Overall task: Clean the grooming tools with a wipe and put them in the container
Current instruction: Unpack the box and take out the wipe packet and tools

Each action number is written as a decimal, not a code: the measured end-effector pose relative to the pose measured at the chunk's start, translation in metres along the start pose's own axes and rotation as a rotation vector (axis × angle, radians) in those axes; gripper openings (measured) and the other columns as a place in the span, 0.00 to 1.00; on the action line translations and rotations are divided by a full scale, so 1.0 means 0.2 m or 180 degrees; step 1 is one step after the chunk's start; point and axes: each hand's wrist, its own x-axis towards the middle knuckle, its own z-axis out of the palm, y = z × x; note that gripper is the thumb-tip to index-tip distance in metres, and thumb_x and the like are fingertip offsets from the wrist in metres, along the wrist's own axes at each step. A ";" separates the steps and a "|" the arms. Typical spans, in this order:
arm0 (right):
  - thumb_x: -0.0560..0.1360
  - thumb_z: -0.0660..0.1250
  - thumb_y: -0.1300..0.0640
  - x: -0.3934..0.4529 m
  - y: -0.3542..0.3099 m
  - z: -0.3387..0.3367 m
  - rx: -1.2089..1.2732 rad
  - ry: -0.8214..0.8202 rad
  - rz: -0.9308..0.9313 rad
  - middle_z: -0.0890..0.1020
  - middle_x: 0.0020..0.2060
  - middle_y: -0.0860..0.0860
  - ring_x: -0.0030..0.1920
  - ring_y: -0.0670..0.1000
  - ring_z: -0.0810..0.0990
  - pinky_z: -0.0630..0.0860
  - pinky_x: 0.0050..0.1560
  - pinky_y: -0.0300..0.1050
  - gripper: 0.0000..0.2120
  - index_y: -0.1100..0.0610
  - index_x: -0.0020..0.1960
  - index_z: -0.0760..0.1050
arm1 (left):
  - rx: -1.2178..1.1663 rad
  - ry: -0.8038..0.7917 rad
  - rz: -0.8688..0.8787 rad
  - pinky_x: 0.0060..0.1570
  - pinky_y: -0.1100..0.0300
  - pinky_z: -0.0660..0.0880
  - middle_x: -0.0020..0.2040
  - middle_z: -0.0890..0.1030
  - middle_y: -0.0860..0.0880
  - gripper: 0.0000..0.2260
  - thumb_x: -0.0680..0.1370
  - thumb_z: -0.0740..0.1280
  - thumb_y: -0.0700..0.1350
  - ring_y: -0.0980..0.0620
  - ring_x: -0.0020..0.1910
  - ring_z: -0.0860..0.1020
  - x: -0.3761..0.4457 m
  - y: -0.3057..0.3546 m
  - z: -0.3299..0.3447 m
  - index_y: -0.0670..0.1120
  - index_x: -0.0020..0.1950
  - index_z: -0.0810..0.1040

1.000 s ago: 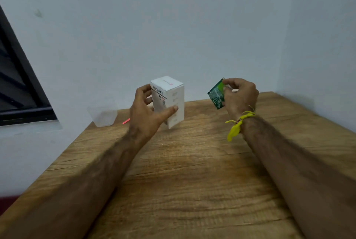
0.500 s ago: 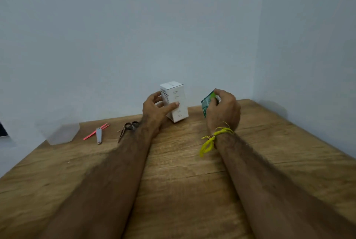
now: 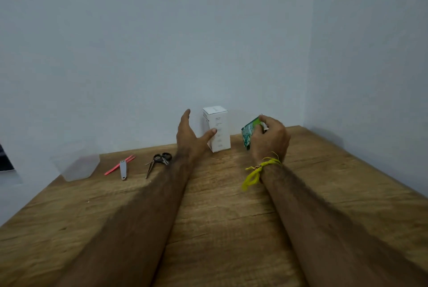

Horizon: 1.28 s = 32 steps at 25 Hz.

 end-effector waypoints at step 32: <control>0.75 0.72 0.63 -0.53 -0.32 0.11 0.1551 -0.2480 0.0673 0.86 0.38 0.56 0.40 0.53 0.87 0.82 0.36 0.46 0.02 0.62 0.47 0.81 | -0.1385 0.0026 -0.0281 0.41 0.61 0.83 0.49 0.86 0.43 0.10 0.76 0.72 0.33 0.50 0.46 0.87 -0.59 0.03 -0.77 0.38 0.56 0.83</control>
